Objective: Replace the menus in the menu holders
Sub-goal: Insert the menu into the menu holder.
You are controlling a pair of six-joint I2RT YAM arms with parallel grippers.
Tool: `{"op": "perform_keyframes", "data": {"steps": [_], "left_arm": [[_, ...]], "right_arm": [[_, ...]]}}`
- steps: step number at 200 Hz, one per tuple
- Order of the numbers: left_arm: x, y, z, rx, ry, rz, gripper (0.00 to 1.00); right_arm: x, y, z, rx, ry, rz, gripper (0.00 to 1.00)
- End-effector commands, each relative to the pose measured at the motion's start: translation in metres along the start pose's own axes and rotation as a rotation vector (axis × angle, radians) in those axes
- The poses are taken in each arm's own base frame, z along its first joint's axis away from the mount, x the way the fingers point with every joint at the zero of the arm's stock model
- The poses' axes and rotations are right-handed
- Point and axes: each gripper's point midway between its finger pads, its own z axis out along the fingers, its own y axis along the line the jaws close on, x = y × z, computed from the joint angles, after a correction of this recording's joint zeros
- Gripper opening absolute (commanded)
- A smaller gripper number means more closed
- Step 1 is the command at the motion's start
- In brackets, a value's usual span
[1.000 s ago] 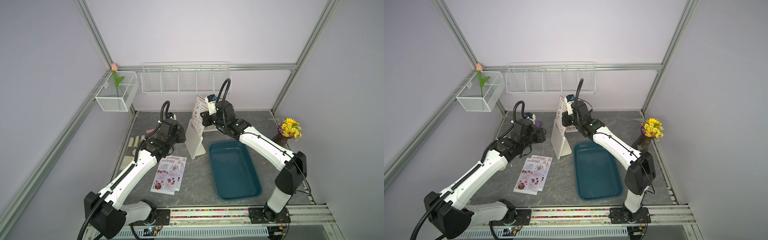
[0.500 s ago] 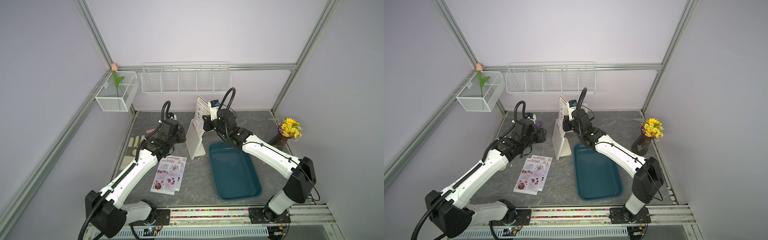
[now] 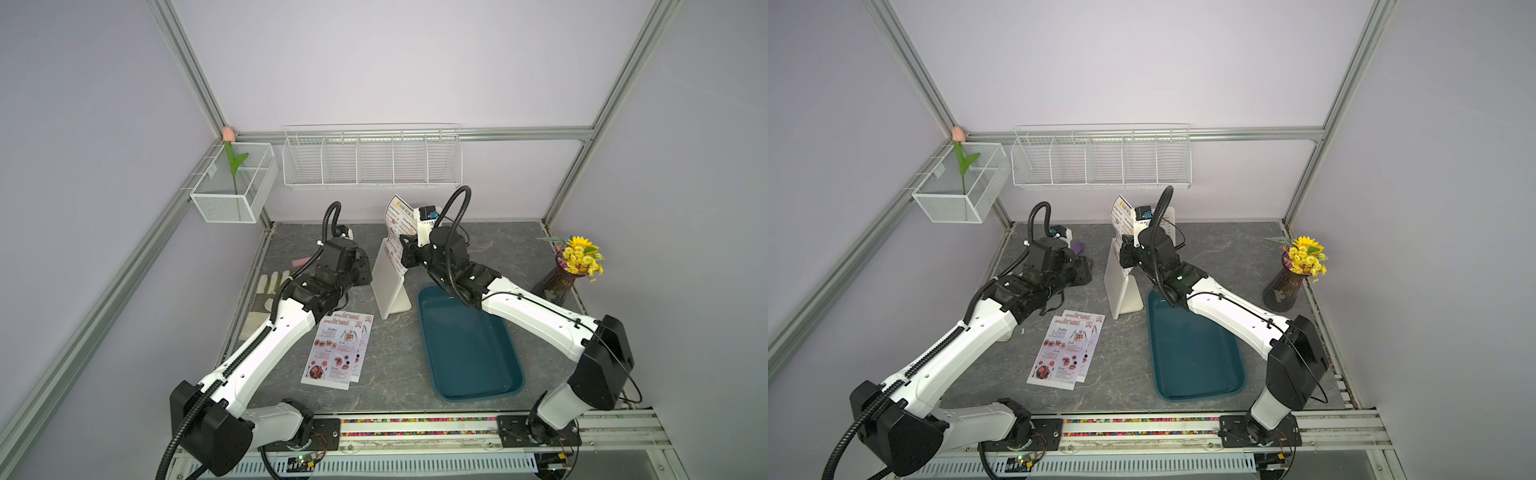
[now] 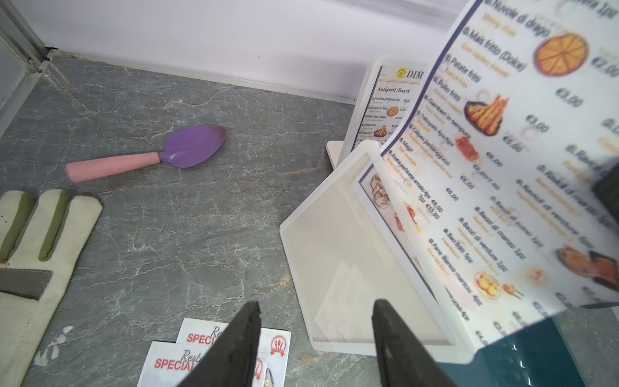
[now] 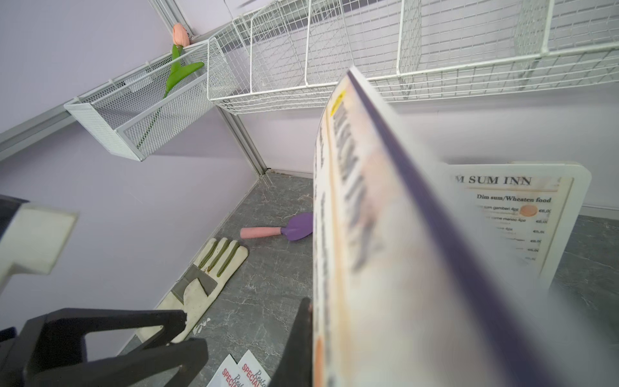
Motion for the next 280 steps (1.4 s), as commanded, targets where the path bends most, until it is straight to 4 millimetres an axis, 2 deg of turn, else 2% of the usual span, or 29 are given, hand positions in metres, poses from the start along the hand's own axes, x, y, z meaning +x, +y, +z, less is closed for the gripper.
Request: {"op": "perform_keyframes", "data": {"steps": [1, 70, 125, 225, 280], "left_arm": [[-0.004, 0.004, -0.006, -0.007, -0.022, -0.012, 0.56], [-0.003, 0.003, -0.004, -0.002, -0.020, -0.018, 0.56], [-0.001, 0.004, -0.004, -0.003, -0.019, -0.016, 0.56], [-0.003, 0.003, -0.004, 0.000, -0.020, -0.017, 0.56], [-0.003, 0.002, -0.004, 0.002, -0.022, -0.018, 0.56]], "right_arm": [[-0.020, 0.005, -0.013, 0.002, -0.092, 0.008, 0.08], [-0.035, 0.016, -0.023, -0.032, -0.137, 0.037, 0.09], [-0.019, 0.014, -0.014, -0.042, -0.111, 0.062, 0.10], [-0.019, 0.010, -0.016, -0.042, -0.160, 0.042, 0.10], [-0.024, 0.008, -0.016, -0.044, -0.233, 0.050, 0.07]]}}
